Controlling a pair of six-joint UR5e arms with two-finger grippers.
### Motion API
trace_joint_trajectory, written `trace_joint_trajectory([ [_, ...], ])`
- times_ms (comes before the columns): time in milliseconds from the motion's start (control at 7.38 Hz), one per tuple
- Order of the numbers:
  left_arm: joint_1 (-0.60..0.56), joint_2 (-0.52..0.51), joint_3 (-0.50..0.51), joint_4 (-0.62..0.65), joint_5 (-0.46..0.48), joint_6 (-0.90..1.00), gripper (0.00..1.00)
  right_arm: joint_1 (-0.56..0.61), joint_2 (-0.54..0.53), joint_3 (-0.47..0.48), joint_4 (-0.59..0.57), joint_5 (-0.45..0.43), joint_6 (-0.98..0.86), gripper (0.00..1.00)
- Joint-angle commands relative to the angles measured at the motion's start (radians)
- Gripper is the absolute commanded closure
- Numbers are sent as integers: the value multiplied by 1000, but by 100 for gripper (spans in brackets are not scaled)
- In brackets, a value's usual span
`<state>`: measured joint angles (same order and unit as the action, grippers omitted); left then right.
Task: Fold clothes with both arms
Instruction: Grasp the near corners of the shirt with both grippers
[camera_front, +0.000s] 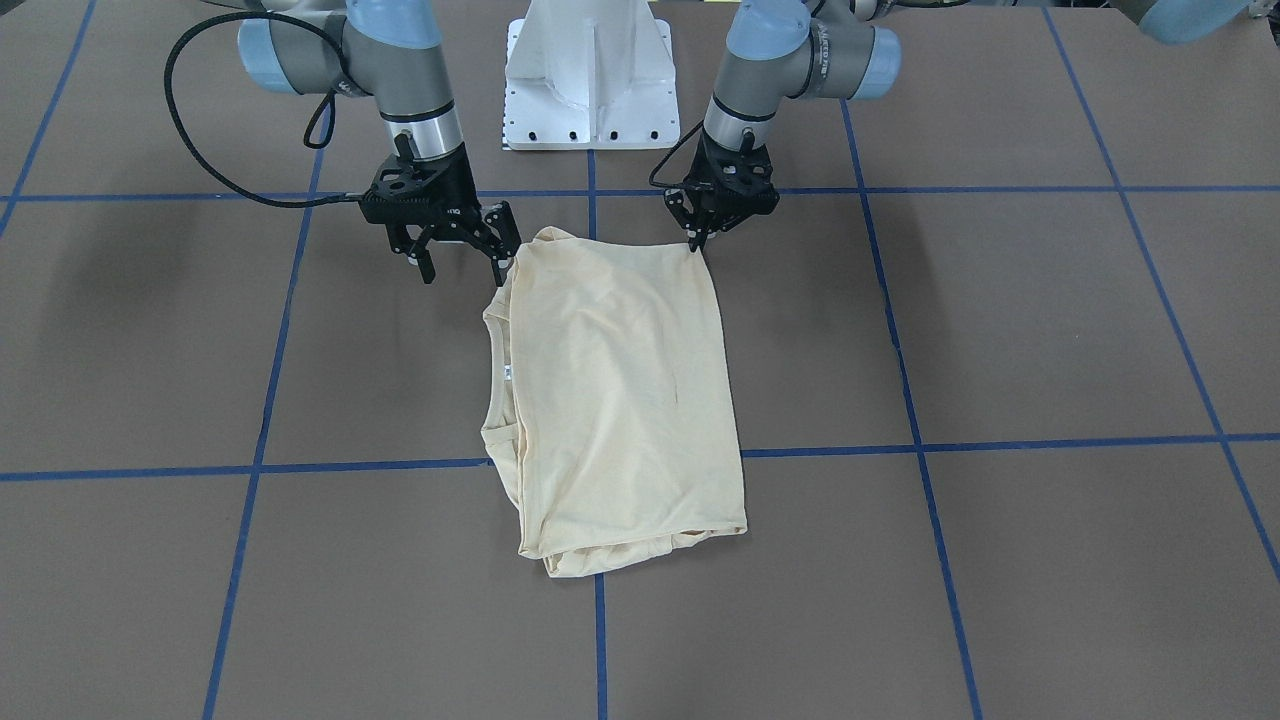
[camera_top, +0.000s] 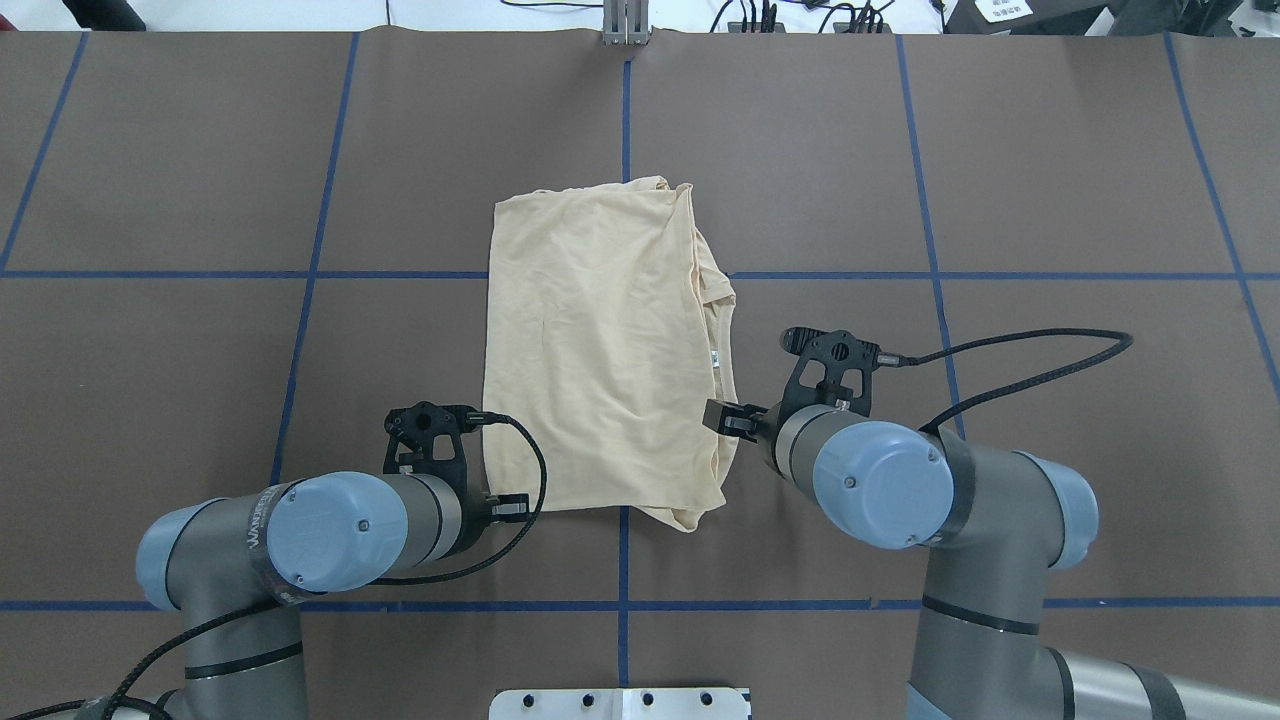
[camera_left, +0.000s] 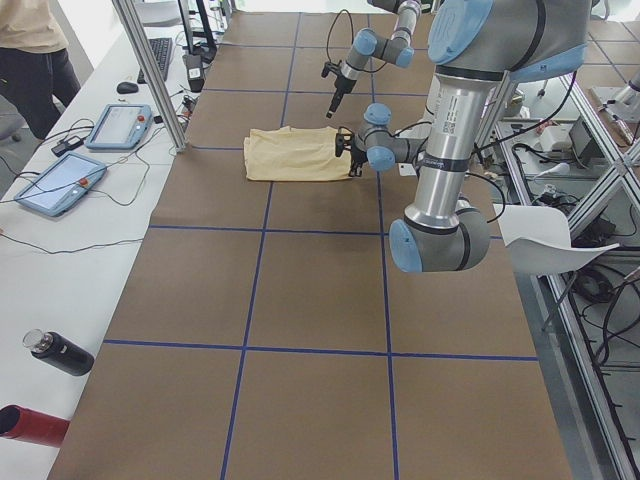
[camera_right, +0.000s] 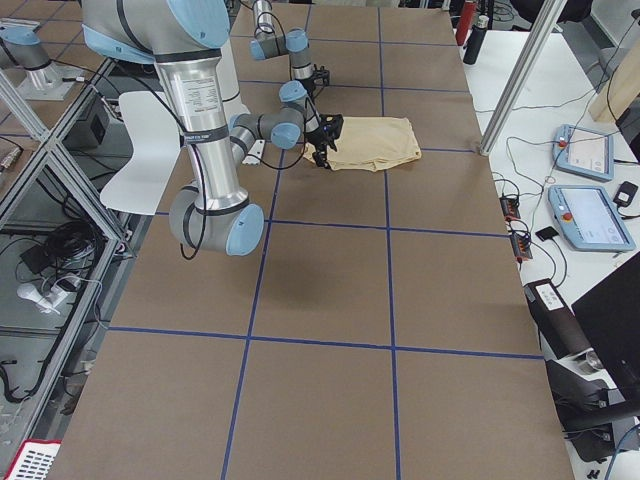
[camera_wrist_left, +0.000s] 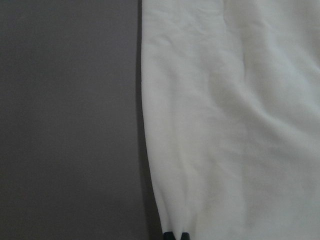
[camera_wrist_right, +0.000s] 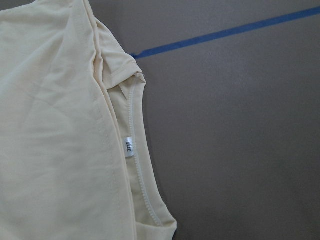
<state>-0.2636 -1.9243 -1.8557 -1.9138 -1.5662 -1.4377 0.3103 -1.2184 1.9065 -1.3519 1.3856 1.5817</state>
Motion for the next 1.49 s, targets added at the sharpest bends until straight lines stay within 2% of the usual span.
trace_joint_trajectory([
  [0, 1, -1, -2, -1, 0, -1, 100, -69, 45, -71, -4, -95, 119, 8],
  [136, 1, -1, -3, -1, 0, -1, 100, -74, 100, -148, -4, -121, 127, 11],
  [271, 1, -1, -4, -1, 0, -1, 100, -74, 115, -168, -7, -123, 126, 15],
  [542, 1, -1, -4, -1, 2, -3, 100, -76, 119, -152, -73, -123, 124, 17],
  [678, 1, 1, -4, -1, 2, -3, 100, -76, 117, -152, -76, -123, 126, 25],
  [813, 1, 1, -4, -1, 3, -3, 100, -76, 119, -152, -76, -123, 126, 53],
  [949, 1, 1, -5, -1, 3, -3, 100, -76, 123, -152, -75, -123, 135, 77],
  [1084, 1, 1, -5, -1, 3, -3, 100, -77, 131, -152, -75, -123, 147, 81],
  [1220, 1, 1, -5, -1, 3, -3, 100, -77, 135, -153, -75, -123, 147, 81],
  [1355, 1, 1, -5, -1, 3, -3, 100, -77, 135, -153, -73, -125, 149, 87],
])
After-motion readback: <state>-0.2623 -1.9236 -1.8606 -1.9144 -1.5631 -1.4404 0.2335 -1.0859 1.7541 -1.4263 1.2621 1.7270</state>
